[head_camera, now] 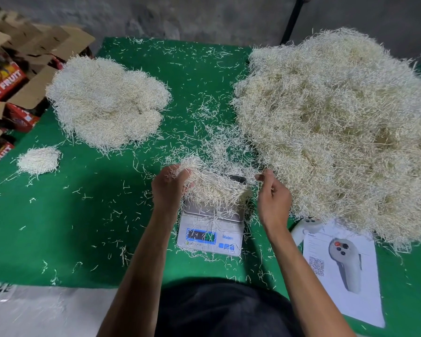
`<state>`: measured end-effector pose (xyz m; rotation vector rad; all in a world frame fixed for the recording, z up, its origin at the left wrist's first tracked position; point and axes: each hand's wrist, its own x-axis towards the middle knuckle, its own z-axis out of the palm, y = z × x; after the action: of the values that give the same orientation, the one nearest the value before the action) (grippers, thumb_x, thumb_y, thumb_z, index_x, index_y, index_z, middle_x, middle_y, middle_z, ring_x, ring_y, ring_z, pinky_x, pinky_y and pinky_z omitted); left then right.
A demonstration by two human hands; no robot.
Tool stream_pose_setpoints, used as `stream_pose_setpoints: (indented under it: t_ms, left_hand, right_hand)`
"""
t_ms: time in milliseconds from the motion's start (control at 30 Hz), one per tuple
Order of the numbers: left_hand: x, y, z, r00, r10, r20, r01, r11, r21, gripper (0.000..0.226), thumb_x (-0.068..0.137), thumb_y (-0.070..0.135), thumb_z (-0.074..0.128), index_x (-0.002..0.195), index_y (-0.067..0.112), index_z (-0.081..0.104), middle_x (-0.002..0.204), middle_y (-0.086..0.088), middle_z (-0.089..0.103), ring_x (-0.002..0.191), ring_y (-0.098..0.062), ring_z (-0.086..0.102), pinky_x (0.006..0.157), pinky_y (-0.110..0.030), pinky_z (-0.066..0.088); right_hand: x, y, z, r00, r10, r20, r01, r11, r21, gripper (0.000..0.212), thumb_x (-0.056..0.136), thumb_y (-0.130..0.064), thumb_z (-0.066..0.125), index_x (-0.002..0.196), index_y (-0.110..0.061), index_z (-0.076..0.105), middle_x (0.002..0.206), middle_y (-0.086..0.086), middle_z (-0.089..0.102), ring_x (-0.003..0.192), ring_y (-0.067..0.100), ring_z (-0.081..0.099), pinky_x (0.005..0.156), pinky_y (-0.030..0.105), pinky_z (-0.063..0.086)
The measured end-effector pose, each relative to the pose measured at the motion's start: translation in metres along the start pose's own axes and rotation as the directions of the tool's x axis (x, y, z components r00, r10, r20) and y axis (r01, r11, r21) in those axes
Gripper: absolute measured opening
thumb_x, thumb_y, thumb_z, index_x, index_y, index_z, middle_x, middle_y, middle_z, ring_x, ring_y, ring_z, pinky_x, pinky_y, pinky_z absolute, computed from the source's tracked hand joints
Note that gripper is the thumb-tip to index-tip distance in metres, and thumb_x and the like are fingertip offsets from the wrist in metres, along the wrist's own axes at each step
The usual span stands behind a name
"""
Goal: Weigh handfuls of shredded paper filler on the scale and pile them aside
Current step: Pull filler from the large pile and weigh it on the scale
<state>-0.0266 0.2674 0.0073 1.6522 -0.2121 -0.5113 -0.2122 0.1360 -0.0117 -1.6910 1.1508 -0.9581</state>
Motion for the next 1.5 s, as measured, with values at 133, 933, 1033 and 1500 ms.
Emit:
stream_pose_setpoints:
  t_ms: [133,933,1033,1500]
  left_hand:
    - [-0.002,-0.002,0.001,0.999,-0.039,-0.004,0.039,0.997,-0.064,0.006,0.084,0.016,0.074,0.09,0.016,0.07,0.067,0.011,0.064,0.055,-0.004,0.051,0.059,-0.026,0.043]
    - [-0.012,0.002,0.011,0.991,0.115,0.065,-0.128,0.963,0.238,0.019,0.082,0.034,0.082,0.093,0.032,0.068,0.056,0.032,0.061,0.06,0.02,0.057,0.056,-0.002,0.042]
    - [-0.015,-0.001,0.012,0.988,0.123,0.094,-0.144,0.951,0.275,0.017,0.081,0.037,0.082,0.075,0.038,0.066,0.058,0.006,0.067,0.052,0.0,0.057,0.054,-0.022,0.047]
    - [-0.01,0.001,0.003,0.995,0.092,0.041,-0.1,0.965,0.243,0.037,0.077,0.027,0.07,0.049,0.019,0.046,0.041,0.014,0.038,0.037,-0.004,0.027,0.039,-0.02,0.024]
  right_hand:
    - [-0.001,0.0,0.0,0.999,0.038,0.012,-0.038,0.999,0.023,0.043,0.11,-0.05,0.033,0.091,-0.034,0.067,0.047,0.006,0.04,0.035,0.013,0.03,0.038,0.025,0.031]
    - [0.03,-0.033,0.061,0.863,0.011,0.505,0.037,0.996,-0.084,0.016,0.102,-0.044,0.054,0.097,-0.033,0.065,0.086,-0.005,0.071,0.08,0.029,0.072,0.076,0.053,0.061]
    - [0.036,-0.032,0.063,0.884,0.043,0.465,0.007,0.994,-0.105,0.011,0.103,-0.038,0.056,0.096,-0.034,0.063,0.091,-0.01,0.07,0.084,0.032,0.072,0.083,0.052,0.061]
    - [0.083,-0.027,0.066,0.964,0.181,0.197,-0.144,0.972,-0.187,0.019,0.101,-0.01,0.051,0.09,-0.009,0.066,0.08,0.007,0.069,0.06,0.016,0.057,0.064,0.041,0.057]
